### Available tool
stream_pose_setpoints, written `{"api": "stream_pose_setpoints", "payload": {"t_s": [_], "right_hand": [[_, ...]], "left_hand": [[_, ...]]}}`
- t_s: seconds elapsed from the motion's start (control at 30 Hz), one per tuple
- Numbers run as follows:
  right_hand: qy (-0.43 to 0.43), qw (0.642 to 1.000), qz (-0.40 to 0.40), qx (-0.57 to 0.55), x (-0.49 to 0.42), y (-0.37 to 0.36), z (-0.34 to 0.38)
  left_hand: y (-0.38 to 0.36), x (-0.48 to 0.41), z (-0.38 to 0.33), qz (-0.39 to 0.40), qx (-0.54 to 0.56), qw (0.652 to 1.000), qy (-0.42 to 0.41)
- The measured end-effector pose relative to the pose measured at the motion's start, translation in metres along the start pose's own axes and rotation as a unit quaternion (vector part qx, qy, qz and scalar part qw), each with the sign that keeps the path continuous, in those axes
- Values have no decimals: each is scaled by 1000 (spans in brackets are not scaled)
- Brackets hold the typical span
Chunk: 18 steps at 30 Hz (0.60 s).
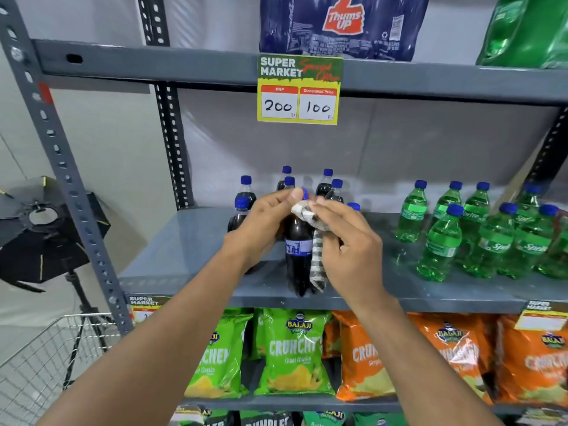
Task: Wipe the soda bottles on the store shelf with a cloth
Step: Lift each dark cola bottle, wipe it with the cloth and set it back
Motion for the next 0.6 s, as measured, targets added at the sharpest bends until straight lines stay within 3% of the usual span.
{"api": "stream_pose_setpoints", "payload": {"t_s": [0.13, 0.33, 0.4, 0.53, 0.6], "right_hand": [[99, 995, 19, 13, -6, 4, 16], [221, 970, 87, 57, 14, 12, 29], [201, 975, 76, 45, 12, 13, 27], [-9, 1000, -14, -3, -12, 10, 19], [33, 999, -5, 8, -8, 10, 25]], "left_hand": [[-11, 2, -8, -10, 120, 993, 4], [-17, 4, -5, -22, 203, 979, 15], [-19, 6, -5, -10, 212, 977, 27], [-27, 14, -7, 16, 242, 968, 69], [-30, 14, -8, 11, 250, 966, 71]]}}
Point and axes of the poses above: each hand's wrist, its own x-axis away from the middle knuckle, its own y-axis out of the back of the hand, z = x × y, the point moved 1 cm from there along -x, towards the middle knuckle, and after that the axes turned 12 degrees about -z, right-handed, at the moved point
